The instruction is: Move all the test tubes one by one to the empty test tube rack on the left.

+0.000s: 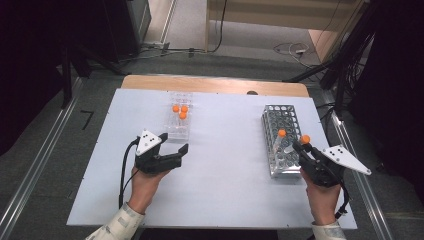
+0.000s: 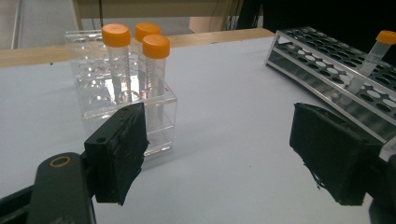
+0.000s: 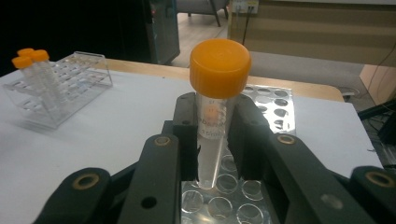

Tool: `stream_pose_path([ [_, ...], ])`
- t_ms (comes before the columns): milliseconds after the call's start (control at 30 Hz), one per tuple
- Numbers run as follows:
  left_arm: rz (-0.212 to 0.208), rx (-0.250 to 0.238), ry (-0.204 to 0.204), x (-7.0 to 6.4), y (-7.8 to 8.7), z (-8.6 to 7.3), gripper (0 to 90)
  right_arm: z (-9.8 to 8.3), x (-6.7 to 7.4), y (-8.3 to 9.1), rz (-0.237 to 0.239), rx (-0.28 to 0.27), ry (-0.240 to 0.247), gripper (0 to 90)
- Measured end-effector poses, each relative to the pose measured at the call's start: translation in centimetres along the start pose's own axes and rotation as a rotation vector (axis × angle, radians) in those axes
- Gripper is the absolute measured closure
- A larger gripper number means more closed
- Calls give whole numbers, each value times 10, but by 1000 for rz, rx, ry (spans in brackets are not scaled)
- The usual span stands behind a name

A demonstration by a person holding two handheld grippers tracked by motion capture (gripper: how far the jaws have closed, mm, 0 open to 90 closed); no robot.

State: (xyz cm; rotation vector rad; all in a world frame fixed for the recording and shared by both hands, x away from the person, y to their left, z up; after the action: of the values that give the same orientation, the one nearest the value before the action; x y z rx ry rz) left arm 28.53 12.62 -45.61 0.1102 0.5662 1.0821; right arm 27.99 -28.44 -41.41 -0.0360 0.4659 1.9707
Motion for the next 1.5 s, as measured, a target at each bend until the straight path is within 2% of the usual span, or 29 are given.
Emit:
stream_pose_path([
  [333, -8, 0, -3, -4, 0, 0, 188, 6, 25, 2, 78, -8, 32, 717],
  [433, -13, 0, -5, -5, 1, 0, 188, 5, 33, -2, 115, -5, 33, 717],
  [800, -33, 3, -13, -13, 1, -1, 189, 3, 63, -18, 198, 23, 69, 717],
  [1100, -73, 12, -31, -26, 1, -1, 189, 4, 85, -31, 255, 37, 95, 718],
  [1500, -156, 20, -61, -52, 1, -2, 198, 3, 115, -50, 307, 59, 141, 718],
])
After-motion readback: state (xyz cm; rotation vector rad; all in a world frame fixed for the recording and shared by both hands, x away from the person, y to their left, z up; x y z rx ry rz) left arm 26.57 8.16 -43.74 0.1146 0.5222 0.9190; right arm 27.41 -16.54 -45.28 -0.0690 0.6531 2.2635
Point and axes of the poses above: each handheld gripper's, and its own axes: y roughly backward along the jaws, z roughly out of its top, x roughly to its left, the point moved 3 cm from there along -y, roughly forward along the jaws, and after that the axes turned 15 degrees about y, right-handed, at the moved point
